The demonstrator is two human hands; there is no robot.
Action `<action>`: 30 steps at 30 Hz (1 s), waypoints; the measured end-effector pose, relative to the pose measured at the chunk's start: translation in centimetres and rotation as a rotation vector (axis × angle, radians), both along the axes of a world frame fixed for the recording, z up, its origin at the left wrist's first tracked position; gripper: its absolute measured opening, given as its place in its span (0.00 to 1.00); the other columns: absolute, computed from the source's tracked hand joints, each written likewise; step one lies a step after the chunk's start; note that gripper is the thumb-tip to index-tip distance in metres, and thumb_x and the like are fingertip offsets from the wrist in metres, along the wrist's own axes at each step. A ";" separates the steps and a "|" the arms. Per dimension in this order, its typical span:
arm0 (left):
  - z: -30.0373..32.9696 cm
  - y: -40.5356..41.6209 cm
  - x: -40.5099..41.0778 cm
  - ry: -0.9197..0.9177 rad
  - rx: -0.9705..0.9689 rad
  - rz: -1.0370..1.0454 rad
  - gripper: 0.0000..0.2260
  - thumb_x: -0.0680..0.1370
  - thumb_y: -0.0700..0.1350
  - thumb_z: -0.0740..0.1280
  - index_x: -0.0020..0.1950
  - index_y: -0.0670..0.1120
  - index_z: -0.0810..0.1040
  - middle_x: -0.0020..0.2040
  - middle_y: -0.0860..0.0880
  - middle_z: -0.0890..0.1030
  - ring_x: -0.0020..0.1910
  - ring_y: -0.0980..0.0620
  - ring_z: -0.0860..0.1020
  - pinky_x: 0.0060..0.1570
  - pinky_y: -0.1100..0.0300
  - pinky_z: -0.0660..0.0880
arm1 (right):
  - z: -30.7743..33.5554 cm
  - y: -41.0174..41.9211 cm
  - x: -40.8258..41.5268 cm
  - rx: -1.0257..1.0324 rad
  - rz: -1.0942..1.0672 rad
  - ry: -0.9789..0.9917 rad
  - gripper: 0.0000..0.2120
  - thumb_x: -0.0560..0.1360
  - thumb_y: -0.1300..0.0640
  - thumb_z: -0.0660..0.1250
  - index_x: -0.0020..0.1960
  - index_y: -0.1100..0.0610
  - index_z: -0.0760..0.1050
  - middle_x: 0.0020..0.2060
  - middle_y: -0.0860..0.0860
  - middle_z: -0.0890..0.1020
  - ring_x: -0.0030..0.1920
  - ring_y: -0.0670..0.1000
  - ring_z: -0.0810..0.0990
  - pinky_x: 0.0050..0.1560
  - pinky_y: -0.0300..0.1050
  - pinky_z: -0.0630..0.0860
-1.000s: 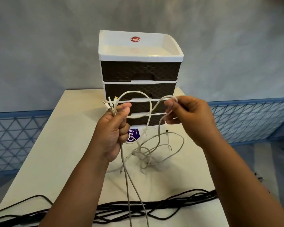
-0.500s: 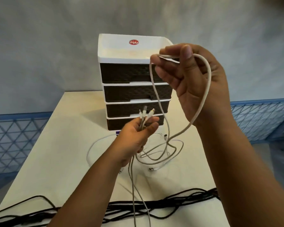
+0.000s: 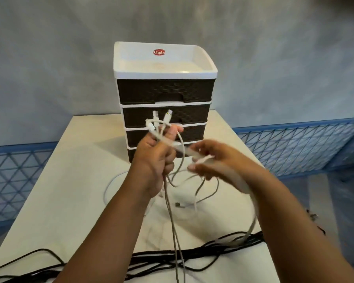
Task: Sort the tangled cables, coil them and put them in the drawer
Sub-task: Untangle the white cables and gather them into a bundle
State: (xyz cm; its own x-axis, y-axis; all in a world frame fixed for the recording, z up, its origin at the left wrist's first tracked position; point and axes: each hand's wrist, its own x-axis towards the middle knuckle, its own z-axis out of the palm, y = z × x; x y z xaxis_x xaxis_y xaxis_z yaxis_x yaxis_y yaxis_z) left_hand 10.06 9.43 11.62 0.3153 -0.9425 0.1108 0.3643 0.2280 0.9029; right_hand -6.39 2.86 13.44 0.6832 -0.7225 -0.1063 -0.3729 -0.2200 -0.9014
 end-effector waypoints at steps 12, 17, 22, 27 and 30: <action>2.6 1.3 2.3 0.246 -0.142 -0.140 0.09 0.76 0.50 0.63 0.45 0.50 0.82 0.24 0.55 0.61 0.20 0.61 0.58 0.17 0.71 0.57 | -4.1 2.2 6.9 -0.285 -0.171 0.161 0.22 0.72 0.41 0.71 0.64 0.47 0.76 0.59 0.48 0.79 0.54 0.49 0.79 0.49 0.42 0.74; 2.8 1.9 3.4 0.226 -0.133 -0.107 0.09 0.77 0.50 0.62 0.45 0.50 0.82 0.24 0.55 0.60 0.20 0.61 0.58 0.18 0.71 0.55 | -5.0 1.8 8.4 -0.561 -0.269 0.330 0.13 0.78 0.43 0.64 0.56 0.47 0.82 0.48 0.47 0.73 0.50 0.49 0.76 0.47 0.45 0.73; 2.4 2.5 5.6 0.179 -0.103 0.013 0.10 0.75 0.50 0.64 0.52 0.49 0.80 0.25 0.55 0.59 0.21 0.61 0.56 0.19 0.69 0.52 | -2.8 -0.1 8.1 -0.446 -0.308 0.086 0.09 0.80 0.52 0.63 0.47 0.55 0.79 0.40 0.51 0.80 0.38 0.49 0.78 0.41 0.49 0.78; 0.7 2.3 6.4 0.151 0.010 0.090 0.10 0.79 0.48 0.64 0.56 0.47 0.79 0.25 0.55 0.58 0.21 0.61 0.56 0.19 0.69 0.53 | 3.2 -1.5 8.8 -0.207 -0.210 -0.157 0.06 0.83 0.54 0.57 0.49 0.52 0.70 0.43 0.55 0.82 0.35 0.55 0.84 0.42 0.54 0.84; 0.1 2.4 6.8 0.177 0.044 0.079 0.10 0.82 0.48 0.61 0.54 0.47 0.80 0.25 0.55 0.59 0.21 0.60 0.56 0.18 0.69 0.56 | 6.6 -2.3 9.4 -0.376 -0.184 -0.131 0.06 0.84 0.53 0.56 0.48 0.50 0.67 0.40 0.56 0.82 0.34 0.55 0.84 0.40 0.51 0.83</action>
State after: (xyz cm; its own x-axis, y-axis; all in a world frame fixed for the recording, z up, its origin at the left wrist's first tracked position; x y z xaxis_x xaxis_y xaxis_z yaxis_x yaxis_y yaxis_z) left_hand 16.84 11.83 11.74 0.3992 -0.9169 0.0065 0.5006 0.2239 0.8362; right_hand 2.99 0.59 20.01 0.5300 -0.8051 0.2663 -0.3243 -0.4826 -0.8136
